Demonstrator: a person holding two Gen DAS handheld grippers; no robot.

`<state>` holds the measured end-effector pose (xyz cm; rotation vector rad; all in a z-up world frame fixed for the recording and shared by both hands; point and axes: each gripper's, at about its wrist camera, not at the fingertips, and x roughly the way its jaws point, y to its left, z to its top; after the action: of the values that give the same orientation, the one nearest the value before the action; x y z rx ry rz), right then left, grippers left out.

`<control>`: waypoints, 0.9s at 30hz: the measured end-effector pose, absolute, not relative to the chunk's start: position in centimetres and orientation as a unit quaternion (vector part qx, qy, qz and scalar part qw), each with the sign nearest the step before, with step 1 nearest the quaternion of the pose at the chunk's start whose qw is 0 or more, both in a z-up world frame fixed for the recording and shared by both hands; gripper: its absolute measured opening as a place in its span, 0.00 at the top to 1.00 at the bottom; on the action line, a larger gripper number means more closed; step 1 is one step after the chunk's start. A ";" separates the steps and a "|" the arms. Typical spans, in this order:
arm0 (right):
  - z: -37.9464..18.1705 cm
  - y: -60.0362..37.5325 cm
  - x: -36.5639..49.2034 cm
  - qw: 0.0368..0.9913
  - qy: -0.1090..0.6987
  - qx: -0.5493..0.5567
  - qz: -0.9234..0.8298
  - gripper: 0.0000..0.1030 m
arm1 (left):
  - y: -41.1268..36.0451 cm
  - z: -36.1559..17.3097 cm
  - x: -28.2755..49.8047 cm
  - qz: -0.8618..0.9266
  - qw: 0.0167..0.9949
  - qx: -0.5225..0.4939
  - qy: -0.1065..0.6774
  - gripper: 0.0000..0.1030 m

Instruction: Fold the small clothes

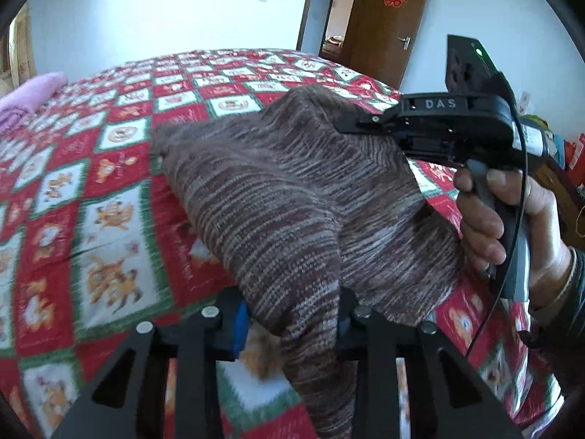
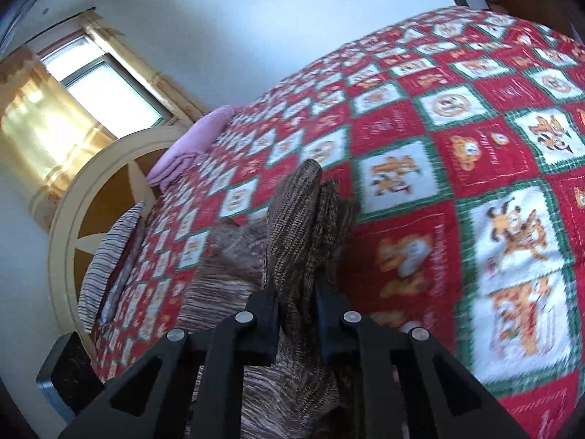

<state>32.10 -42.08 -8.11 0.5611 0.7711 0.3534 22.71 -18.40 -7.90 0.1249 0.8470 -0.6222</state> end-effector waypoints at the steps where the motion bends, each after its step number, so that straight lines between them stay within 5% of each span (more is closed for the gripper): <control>1: -7.9 -41.4 31.8 0.873 0.370 0.266 0.173 0.85 | -18.0 -7.6 21.9 -0.293 0.866 0.067 0.399 0.66; 27: -7.7 -23.2 28.2 0.828 0.393 0.255 0.309 0.86 | -3.2 -4.6 14.2 -0.188 0.906 0.058 0.376 0.67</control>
<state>28.20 -23.16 -7.68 0.5410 0.8354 0.6565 14.16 -3.23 -4.60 0.1192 0.7761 -0.3874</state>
